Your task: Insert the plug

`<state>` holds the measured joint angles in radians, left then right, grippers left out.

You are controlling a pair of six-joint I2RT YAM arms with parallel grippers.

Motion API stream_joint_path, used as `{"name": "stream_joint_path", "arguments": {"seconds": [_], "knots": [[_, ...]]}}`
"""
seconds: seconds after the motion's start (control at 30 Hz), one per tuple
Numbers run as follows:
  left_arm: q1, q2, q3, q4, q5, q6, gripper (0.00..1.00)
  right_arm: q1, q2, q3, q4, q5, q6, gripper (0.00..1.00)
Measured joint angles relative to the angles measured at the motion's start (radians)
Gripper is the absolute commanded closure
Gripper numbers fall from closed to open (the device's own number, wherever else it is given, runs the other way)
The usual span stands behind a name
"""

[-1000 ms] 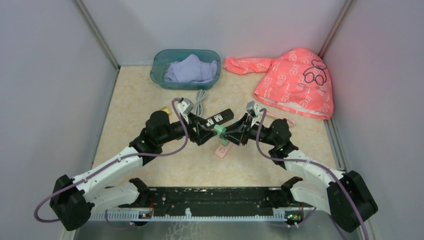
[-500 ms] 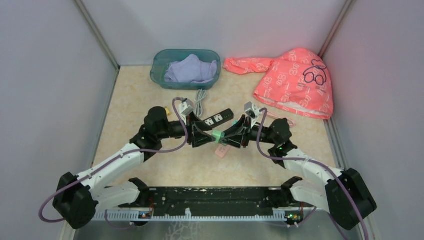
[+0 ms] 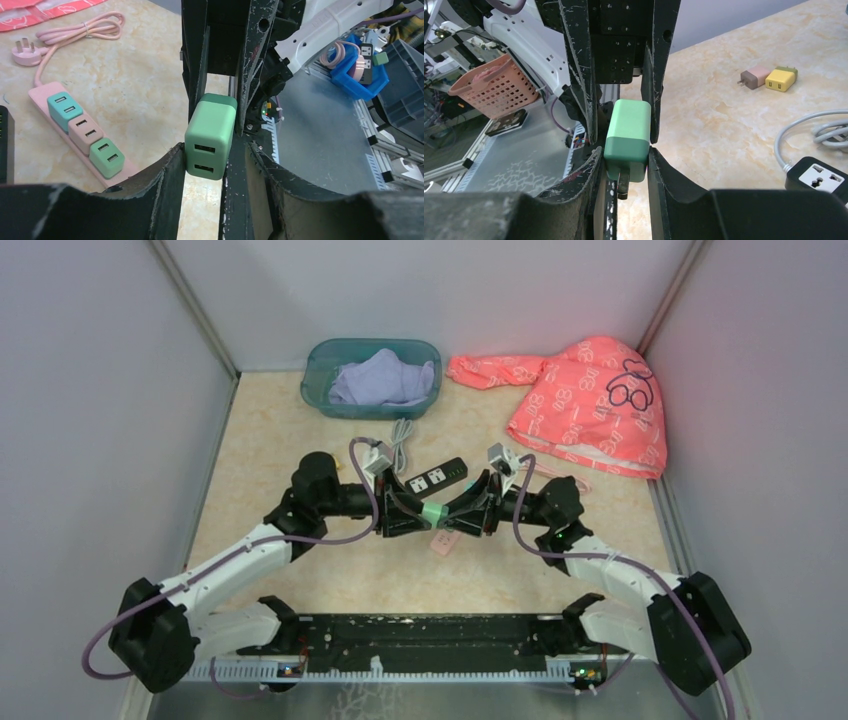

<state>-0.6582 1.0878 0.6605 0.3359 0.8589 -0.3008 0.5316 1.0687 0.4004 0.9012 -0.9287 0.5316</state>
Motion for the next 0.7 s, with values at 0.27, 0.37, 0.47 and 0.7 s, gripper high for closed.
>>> {"name": "stream_joint_path", "arguments": {"seconds": [0.27, 0.37, 0.47, 0.7], "knots": [[0.004, 0.031, 0.0, 0.047, 0.036, -0.036, 0.61, 0.0, 0.038, 0.0, 0.058, -0.033, 0.039, 1.0], [0.005, 0.039, 0.0, 0.06, 0.051, -0.047, 0.74, 0.0, 0.048, 0.0, 0.078, -0.047, 0.054, 1.0], [0.006, 0.04, 0.0, 0.066, 0.063, -0.051, 0.86, -0.003, 0.054, 0.0, 0.09, -0.054, 0.064, 1.0], [0.006, 0.028, 0.027, -0.023, 0.033, -0.013, 0.99, -0.003, 0.048, 0.0, 0.064, -0.035, 0.055, 0.65]]}}
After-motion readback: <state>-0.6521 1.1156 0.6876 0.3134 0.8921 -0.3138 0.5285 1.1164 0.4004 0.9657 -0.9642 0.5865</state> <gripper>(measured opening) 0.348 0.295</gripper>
